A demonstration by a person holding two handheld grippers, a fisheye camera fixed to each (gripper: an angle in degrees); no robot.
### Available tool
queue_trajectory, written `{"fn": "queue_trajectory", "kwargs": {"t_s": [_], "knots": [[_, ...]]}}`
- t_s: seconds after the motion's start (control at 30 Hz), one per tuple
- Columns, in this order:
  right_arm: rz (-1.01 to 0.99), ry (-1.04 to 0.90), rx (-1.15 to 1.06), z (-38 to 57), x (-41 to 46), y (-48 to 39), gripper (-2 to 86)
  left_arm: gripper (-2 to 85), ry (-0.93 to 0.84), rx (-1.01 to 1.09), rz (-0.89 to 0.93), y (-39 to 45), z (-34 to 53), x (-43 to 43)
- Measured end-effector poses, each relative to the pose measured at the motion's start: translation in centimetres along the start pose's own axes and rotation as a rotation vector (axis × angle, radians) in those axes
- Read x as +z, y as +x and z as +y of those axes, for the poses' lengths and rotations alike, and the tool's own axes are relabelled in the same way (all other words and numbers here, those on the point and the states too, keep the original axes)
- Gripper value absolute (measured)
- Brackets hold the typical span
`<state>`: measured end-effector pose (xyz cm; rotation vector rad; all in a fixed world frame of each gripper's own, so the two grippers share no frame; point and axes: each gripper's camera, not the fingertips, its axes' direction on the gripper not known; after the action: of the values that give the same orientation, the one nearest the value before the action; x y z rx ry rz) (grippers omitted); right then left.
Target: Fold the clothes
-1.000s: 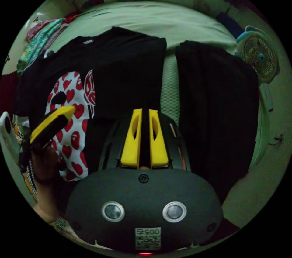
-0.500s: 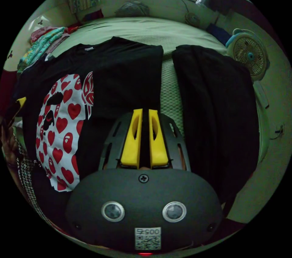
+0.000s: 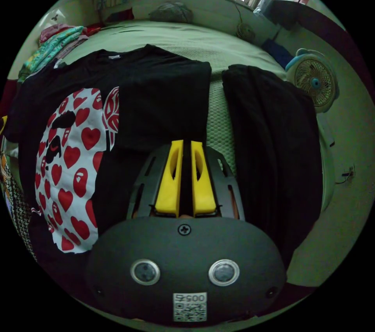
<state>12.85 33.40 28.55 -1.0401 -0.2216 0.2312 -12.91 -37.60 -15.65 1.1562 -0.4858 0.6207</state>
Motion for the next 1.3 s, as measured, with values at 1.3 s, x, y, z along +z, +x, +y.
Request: {"fn": "queue_trajectory", "kwargs": {"t_s": [1.3], "knots": [[0.029, 0.02, -0.011, 0.2, -0.2, -10.5, 4.0, 6.0, -0.152, 0.405, 0.185, 12.2, 3.1, -0.7]]}}
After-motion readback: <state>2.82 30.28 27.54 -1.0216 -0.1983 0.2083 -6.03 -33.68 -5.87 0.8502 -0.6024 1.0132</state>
